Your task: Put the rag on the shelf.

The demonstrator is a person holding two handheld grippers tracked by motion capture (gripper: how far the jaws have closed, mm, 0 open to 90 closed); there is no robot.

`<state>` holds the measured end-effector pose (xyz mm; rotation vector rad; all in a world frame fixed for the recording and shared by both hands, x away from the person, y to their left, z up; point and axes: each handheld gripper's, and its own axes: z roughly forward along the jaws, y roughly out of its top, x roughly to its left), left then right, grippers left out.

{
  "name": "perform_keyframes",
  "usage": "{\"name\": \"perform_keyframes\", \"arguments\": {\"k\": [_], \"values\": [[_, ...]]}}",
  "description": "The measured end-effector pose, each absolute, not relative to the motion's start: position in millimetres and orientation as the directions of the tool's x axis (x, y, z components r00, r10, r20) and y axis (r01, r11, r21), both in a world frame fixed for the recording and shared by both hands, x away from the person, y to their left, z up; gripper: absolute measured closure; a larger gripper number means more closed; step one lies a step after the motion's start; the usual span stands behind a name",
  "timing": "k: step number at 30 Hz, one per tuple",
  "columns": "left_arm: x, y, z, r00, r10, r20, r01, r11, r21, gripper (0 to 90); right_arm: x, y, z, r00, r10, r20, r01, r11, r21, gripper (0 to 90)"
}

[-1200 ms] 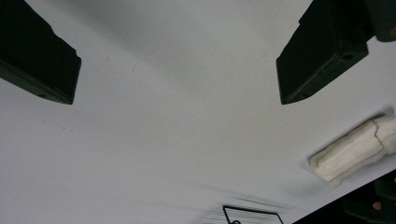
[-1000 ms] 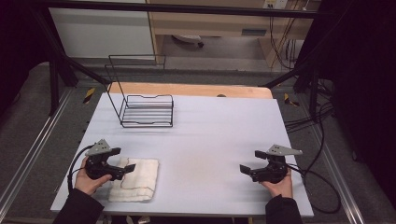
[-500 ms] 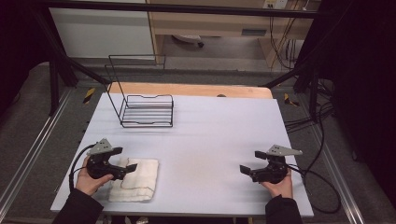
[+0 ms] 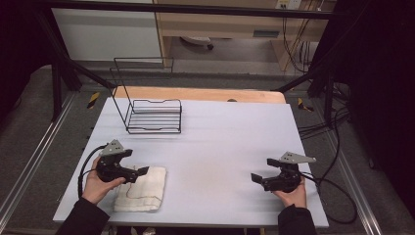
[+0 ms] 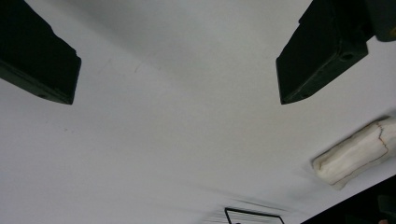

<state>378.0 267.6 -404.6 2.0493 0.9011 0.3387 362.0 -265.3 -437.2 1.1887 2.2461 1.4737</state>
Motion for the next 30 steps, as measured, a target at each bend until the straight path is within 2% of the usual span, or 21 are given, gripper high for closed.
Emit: {"name": "perform_keyframes", "arguments": {"k": [8, 9, 13, 14, 17, 20, 30], "values": [[385, 243, -403, 0.720, 0.692, -0.060, 0.477, -0.430, 0.766, 9.9, 362, -265, -438, -0.656, 0.715, 0.242, 0.513, 0.187, 0.838, 0.5], [386, 240, -404, 0.723, 0.689, -0.054, 0.477, -0.442, 0.760, 13.6, 362, -265, -437, -0.655, 0.715, 0.243, 0.515, 0.187, 0.837, 0.5], [389, 230, -412, 0.736, 0.675, -0.040, 0.485, -0.486, 0.727, 18.3, 362, -265, -438, -0.656, 0.716, 0.240, 0.513, 0.189, 0.837, 0.5], [390, 229, -414, 0.738, 0.674, -0.046, 0.493, -0.490, 0.719, 22.5, 363, -265, -438, -0.657, 0.714, 0.240, 0.513, 0.191, 0.837, 0.5], [394, 225, -422, 0.739, 0.672, -0.050, 0.508, -0.507, 0.696, 24.7, 363, -264, -438, -0.657, 0.715, 0.238, 0.512, 0.192, 0.837, 0.5], [397, 220, -425, 0.744, 0.667, -0.040, 0.504, -0.520, 0.690, 34.3, 363, -264, -439, -0.657, 0.716, 0.236, 0.514, 0.197, 0.835, 0.5], [404, 210, -437, 0.781, 0.621, -0.068, 0.510, -0.571, 0.643, 47.7, 363, -264, -439, -0.655, 0.717, 0.238, 0.518, 0.197, 0.832, 0.5]]}}
